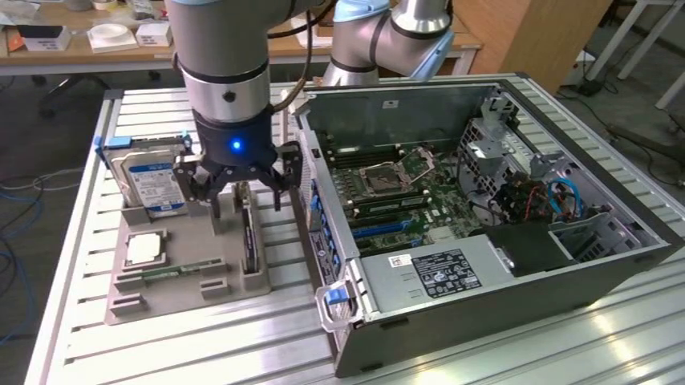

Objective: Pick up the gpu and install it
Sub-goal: 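Pick up the gpu and move the gpu toward the slot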

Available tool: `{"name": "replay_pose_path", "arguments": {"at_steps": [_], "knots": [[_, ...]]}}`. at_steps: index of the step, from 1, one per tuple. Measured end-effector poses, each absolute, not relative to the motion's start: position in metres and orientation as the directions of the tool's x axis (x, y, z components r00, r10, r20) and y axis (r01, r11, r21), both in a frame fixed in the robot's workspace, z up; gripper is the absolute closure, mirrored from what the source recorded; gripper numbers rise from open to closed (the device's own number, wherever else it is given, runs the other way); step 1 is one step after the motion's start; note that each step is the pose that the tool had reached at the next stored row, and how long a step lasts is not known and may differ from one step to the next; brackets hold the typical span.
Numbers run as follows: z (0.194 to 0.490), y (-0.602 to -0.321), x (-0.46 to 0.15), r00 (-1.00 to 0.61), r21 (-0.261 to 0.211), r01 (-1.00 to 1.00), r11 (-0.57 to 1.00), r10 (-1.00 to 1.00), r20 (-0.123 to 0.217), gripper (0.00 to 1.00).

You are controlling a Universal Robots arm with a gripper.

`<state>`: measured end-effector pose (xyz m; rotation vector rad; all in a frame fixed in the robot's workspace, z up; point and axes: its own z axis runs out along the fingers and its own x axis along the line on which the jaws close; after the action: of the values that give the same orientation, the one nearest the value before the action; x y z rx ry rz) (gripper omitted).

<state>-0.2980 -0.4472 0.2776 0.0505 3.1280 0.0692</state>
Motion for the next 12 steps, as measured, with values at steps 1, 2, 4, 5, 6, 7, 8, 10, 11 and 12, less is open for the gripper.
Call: {"name": "replay_pose_path", "arguments": {"at_steps": [1,2,4,5,6,7,8,10,11,12], "knots": [[0.276,-0.447,-0.298,-0.999,0.044,0.032,0.999,0.033,-0.012,0.18],[0.274,-0.447,-0.298,-0.999,0.044,0.032,0.999,0.033,-0.012,0.18],[0.27,-0.448,-0.298,-0.999,0.044,0.032,0.999,0.032,-0.012,0.18],[0.269,-0.448,-0.298,-0.999,0.044,0.032,0.999,0.033,-0.012,0.18],[0.267,-0.448,-0.298,-0.999,0.044,0.032,0.999,0.033,-0.012,0.18],[0.265,-0.448,-0.298,-0.999,0.044,0.032,0.999,0.032,-0.012,0.18],[0.263,-0.448,-0.298,-0.999,0.044,0.032,0.999,0.032,-0.012,0.18],[0.259,-0.449,-0.298,-0.999,0.044,0.032,0.999,0.032,-0.012,0.18],[0.258,-0.449,-0.298,-0.999,0.044,0.032,0.999,0.032,-0.012,0.18],[0.256,-0.449,-0.298,-0.999,0.044,0.032,0.999,0.032,-0.012,0.18]]}}
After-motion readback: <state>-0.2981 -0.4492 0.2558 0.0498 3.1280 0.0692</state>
